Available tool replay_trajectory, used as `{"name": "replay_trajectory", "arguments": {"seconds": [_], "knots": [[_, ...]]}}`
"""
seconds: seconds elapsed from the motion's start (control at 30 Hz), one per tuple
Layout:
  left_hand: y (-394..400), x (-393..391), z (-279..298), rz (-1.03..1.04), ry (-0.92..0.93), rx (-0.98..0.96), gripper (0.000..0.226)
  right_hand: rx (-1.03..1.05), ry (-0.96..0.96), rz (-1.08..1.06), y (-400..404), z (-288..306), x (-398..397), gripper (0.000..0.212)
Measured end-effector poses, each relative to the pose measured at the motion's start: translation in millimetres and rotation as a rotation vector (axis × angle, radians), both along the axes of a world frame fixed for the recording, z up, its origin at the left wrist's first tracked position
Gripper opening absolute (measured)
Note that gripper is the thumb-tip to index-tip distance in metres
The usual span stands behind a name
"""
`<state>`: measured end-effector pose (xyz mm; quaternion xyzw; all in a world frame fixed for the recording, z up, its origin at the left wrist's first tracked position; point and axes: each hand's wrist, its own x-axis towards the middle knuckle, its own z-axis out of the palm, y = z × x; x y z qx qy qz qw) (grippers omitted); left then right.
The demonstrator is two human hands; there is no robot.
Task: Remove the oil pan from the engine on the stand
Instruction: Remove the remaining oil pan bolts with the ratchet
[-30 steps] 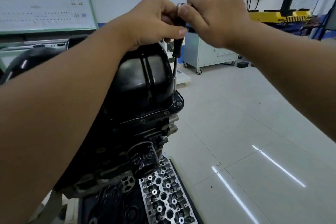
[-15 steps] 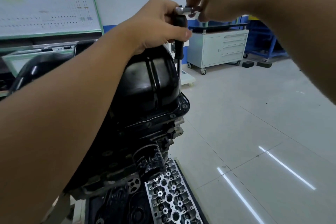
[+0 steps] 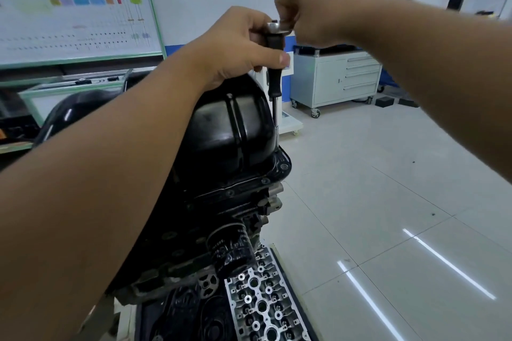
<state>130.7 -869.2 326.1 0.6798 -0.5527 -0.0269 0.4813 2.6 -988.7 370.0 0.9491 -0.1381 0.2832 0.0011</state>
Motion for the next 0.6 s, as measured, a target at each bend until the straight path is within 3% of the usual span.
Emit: {"name": "replay_trajectory", "arguments": {"seconds": [0.1, 0.27, 0.43, 0.6], "knots": [[-4, 2, -2, 0.067, -0.016, -0.038, 0.048, -0.038, 0.005, -0.01, 4, 1, 2, 0.009], [-14, 4, 6, 0.136, -0.035, 0.038, 0.037, 0.315, 0.24, 0.138, -6, 27, -8, 0.016], [0, 18, 20, -0.017, -0.037, 0.268, 0.03, -0.02, 0.268, 0.124, -26, 29, 13, 0.012], [5, 9, 21, -0.017, -0.016, 0.283, 0.03, -0.093, 0.326, 0.133, -26, 40, 17, 0.015]]}}
